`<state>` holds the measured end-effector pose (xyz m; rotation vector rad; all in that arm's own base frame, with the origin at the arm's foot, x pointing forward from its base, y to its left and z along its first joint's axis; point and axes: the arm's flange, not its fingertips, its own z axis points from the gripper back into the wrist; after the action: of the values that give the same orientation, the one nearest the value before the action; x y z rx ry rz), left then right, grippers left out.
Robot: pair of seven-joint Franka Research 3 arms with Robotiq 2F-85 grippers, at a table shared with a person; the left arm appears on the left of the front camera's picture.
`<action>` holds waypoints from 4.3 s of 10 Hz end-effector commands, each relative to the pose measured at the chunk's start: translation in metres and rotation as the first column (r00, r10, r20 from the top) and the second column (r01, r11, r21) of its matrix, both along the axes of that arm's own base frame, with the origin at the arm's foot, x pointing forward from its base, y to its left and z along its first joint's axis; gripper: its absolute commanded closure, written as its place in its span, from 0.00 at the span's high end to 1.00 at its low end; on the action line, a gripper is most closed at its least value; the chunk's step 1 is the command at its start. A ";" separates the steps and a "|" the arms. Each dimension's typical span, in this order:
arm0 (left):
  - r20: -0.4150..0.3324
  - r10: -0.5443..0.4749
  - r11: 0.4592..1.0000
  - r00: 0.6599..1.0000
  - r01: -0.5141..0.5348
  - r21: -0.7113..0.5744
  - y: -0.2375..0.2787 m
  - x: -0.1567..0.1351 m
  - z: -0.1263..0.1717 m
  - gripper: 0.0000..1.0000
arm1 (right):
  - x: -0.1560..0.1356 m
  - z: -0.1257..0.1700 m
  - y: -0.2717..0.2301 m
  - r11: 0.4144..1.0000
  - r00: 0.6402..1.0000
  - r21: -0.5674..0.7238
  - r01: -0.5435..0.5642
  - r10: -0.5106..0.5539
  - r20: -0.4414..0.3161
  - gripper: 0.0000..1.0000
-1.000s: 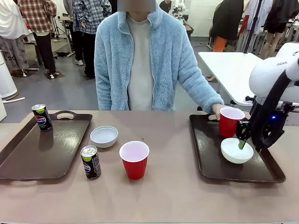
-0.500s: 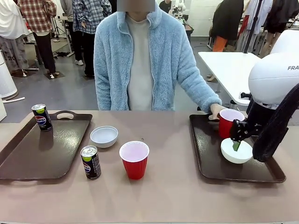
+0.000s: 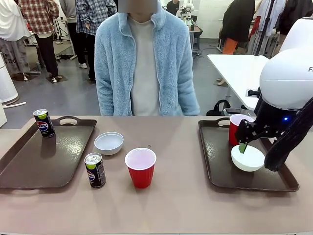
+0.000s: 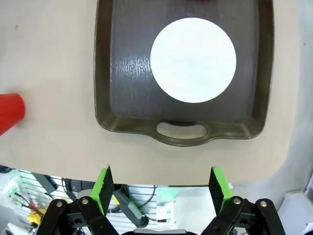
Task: Prepare tableware on both trays.
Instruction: Pick up a Picnic Bowl from the table and place it on a Handle tray.
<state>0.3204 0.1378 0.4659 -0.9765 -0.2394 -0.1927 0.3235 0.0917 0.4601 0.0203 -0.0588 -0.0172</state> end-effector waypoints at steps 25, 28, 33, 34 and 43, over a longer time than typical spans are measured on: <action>-0.031 -0.042 0.547 0.999 0.049 0.836 -0.330 0.162 0.034 1.00 | -0.115 0.009 -0.350 0.508 0.969 0.847 0.159 -0.246 -0.034 1.00; -0.081 -0.083 0.567 0.993 0.114 0.816 -0.330 0.158 0.039 1.00 | -0.122 0.013 -0.343 0.538 0.963 0.823 0.185 -0.268 -0.041 1.00; -0.095 -0.085 0.610 0.992 0.128 0.782 -0.315 0.166 0.010 1.00 | -0.122 0.013 -0.343 0.538 0.963 0.823 0.185 -0.268 -0.041 1.00; -0.091 -0.100 0.633 0.991 0.134 0.762 -0.309 0.166 0.001 1.00 | -0.122 0.013 -0.343 0.538 0.963 0.823 0.185 -0.268 -0.041 1.00; -0.116 -0.345 0.436 0.931 0.269 0.858 -0.285 0.040 0.036 1.00 | -0.122 0.013 -0.343 0.538 0.963 0.823 0.185 -0.268 -0.041 1.00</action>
<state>0.3561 -0.1504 0.5131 0.0425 0.0115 -0.6144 0.2026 -0.2523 0.4722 0.9643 -0.1242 -0.3232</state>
